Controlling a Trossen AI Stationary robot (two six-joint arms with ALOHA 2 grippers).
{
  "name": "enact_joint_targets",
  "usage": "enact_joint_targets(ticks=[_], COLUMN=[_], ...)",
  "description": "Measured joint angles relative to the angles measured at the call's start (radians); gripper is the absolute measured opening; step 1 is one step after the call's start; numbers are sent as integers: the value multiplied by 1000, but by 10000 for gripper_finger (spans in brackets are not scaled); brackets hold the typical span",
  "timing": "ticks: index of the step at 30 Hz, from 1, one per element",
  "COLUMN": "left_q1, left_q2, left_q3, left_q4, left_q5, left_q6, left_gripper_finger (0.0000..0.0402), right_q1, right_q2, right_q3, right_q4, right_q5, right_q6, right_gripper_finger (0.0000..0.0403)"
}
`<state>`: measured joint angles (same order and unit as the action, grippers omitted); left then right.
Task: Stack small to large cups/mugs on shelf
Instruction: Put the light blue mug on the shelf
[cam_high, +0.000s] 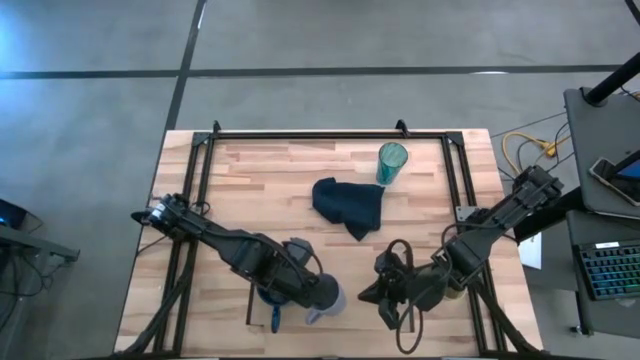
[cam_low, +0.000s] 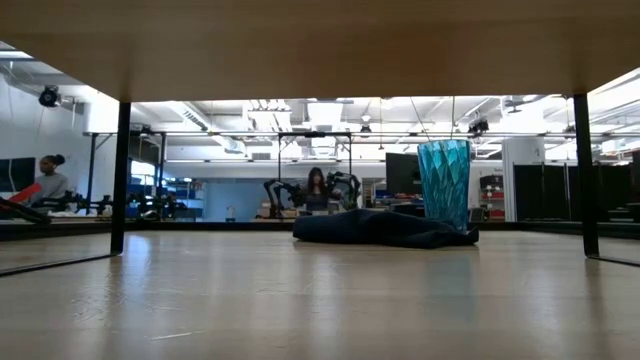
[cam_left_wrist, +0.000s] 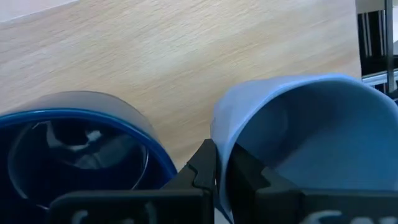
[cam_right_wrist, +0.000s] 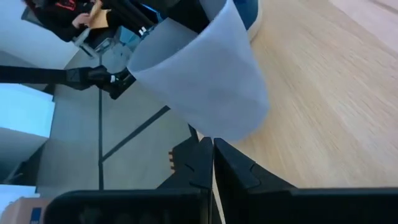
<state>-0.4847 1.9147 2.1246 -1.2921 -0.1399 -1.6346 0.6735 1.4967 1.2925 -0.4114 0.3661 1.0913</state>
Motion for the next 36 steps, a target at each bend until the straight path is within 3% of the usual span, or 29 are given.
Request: enact_joint_targets(ticks=[7, 11, 19, 36], left_q1=[0, 2, 2, 3], left_q2=[0, 0, 0, 0], left_q3=[3, 4, 4, 4], left_q4=[-19, -37, -35, -34], left_q5=[-13, -17, -22, -22], left_q6=[1, 1, 1, 1], left_gripper_finger=[0, 0, 0, 2], right_q1=[2, 4, 3, -33], right_q2=[0, 13, 95, 151], right_q3=[-7, -14, -17, -12], right_q4=[-3, 38, 136, 142], right_q5=[-9, -66, -59, -66], right_q6=[6, 8, 1, -18], right_gripper_finger=[8, 8, 8, 8])
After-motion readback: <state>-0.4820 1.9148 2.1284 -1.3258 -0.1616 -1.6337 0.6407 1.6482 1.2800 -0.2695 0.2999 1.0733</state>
